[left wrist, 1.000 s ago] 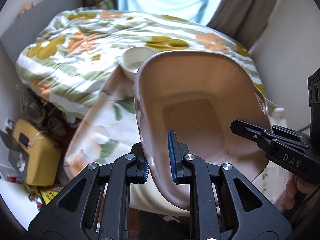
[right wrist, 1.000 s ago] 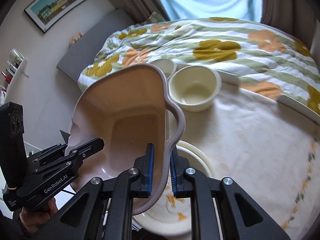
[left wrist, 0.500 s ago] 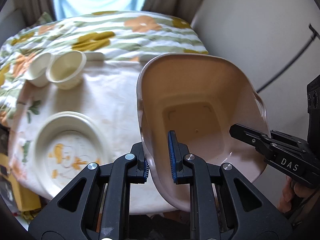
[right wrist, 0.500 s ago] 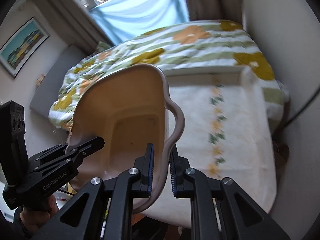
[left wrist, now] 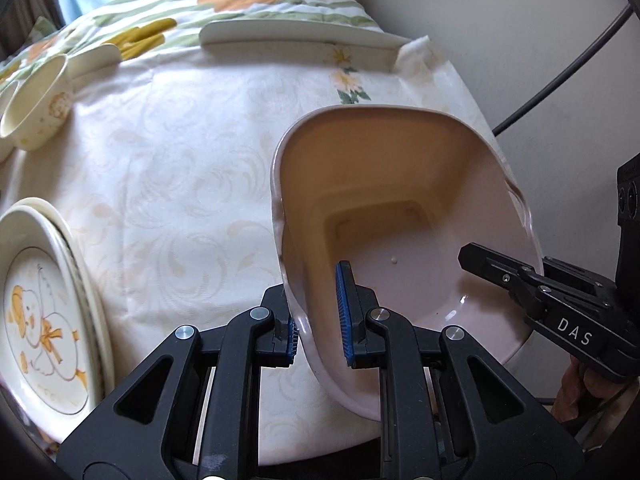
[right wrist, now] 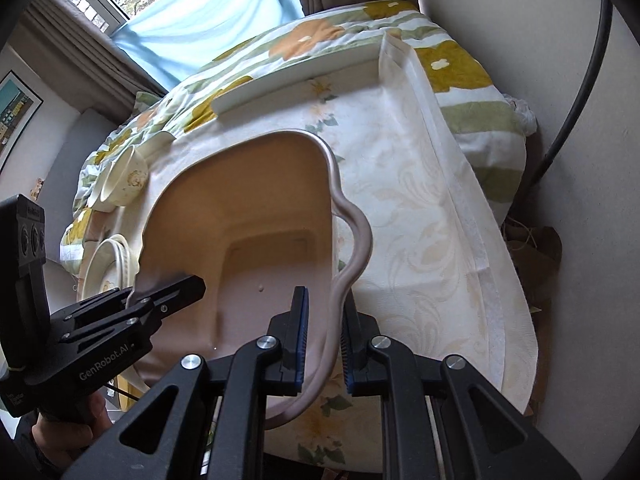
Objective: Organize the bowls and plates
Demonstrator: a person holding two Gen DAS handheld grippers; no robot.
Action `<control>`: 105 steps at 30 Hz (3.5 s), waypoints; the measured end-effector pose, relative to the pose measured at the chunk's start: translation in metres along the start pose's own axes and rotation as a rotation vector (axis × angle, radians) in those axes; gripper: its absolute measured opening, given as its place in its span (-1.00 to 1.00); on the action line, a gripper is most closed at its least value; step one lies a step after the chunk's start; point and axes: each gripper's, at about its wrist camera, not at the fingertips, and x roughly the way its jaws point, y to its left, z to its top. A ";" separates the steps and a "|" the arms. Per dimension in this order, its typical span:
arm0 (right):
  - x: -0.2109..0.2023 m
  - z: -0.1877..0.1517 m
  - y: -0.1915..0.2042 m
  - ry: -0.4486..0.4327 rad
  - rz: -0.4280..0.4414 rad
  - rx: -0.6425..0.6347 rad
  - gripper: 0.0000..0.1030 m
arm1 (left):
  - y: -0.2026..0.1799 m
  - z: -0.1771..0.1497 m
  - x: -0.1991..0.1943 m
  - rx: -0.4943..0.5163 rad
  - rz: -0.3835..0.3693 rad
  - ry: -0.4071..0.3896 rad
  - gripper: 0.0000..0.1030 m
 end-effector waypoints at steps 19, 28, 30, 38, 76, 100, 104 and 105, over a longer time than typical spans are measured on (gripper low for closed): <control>0.017 -0.014 -0.027 0.012 0.069 0.105 -0.74 | -0.014 -0.010 0.025 0.037 0.052 0.026 -0.01; 0.008 -0.015 -0.039 -0.018 0.087 0.188 0.19 | -0.016 -0.013 0.011 0.054 0.088 -0.017 0.49; 0.001 -0.014 -0.037 -0.027 0.083 0.177 0.19 | -0.015 -0.014 0.002 0.050 0.092 -0.027 0.49; -0.052 -0.015 -0.005 -0.115 0.044 0.032 0.19 | -0.016 -0.022 -0.062 0.055 0.118 -0.125 0.49; 0.082 0.138 0.280 -0.004 0.147 -0.248 0.99 | 0.330 0.068 -0.148 -0.387 0.121 -0.213 1.00; 0.202 0.159 0.281 0.166 0.148 -0.050 -0.61 | 0.365 0.115 -0.023 -0.424 -0.019 -0.025 -0.60; 0.205 0.160 0.278 0.169 0.154 -0.035 -0.69 | 0.366 0.115 -0.022 -0.422 -0.011 -0.028 -0.60; 0.205 0.160 0.278 0.170 0.152 -0.038 -0.69 | 0.365 0.115 -0.023 -0.417 -0.008 -0.029 -0.60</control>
